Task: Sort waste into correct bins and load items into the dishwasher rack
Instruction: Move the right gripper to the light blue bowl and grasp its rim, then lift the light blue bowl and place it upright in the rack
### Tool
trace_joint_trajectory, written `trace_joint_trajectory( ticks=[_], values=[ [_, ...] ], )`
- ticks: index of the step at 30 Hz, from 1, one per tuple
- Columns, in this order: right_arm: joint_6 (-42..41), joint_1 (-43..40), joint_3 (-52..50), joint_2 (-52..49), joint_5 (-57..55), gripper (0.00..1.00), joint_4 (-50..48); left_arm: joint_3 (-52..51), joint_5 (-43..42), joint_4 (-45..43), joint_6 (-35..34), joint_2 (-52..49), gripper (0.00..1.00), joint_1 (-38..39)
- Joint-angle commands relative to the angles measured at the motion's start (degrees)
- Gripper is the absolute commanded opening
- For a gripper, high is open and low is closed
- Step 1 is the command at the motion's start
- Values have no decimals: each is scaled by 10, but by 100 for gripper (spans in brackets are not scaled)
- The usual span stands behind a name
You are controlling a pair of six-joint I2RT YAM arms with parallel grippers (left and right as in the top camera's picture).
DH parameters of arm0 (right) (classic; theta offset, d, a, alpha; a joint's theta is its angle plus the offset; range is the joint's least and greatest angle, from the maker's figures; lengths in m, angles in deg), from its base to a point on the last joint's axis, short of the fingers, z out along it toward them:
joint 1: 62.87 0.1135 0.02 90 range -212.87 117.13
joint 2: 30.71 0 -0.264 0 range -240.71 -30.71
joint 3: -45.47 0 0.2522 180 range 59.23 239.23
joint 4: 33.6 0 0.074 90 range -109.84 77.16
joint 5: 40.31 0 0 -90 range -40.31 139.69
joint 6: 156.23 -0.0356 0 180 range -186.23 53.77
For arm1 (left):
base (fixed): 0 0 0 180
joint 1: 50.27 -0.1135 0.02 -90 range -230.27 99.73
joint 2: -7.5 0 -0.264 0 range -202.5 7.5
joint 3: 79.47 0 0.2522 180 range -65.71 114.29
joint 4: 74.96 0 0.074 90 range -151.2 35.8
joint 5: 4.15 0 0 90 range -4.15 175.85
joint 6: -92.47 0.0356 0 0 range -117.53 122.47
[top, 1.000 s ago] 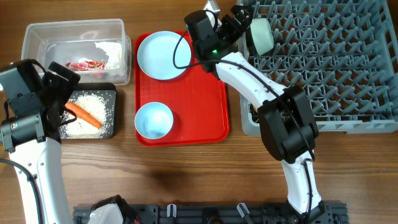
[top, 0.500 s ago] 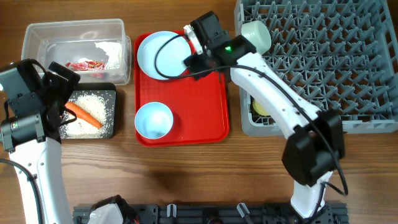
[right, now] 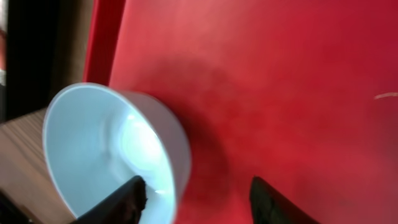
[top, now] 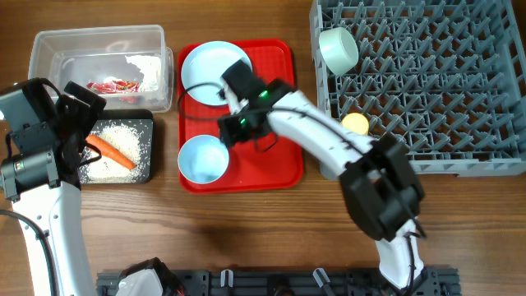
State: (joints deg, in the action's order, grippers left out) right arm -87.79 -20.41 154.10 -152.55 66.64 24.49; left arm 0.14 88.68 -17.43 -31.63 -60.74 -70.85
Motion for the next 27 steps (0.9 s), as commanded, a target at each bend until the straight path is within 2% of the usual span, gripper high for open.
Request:
trace_joint_trajectory(
  ticks=[1,8,10,17,21,27],
  values=[
    [-81,46,-10,-25,-54,45,-14,4,-7,0,9,2,100,2],
    [-104,51,-10,-29,-69,19,-8,4,-7,1,9,2,100,2],
    [-106,49,-10,-29,-69,4,-8,4,-7,1,9,2,100,2],
    [-99,35,0,-7,-106,4,21,4,-7,1,9,2,100,2],
    [-99,5,9,89,-240,4,97,4,-7,0,9,2,100,2],
    [-101,-33,9,243,-465,4,143,4,-7,0,9,2,100,2]
  ],
)
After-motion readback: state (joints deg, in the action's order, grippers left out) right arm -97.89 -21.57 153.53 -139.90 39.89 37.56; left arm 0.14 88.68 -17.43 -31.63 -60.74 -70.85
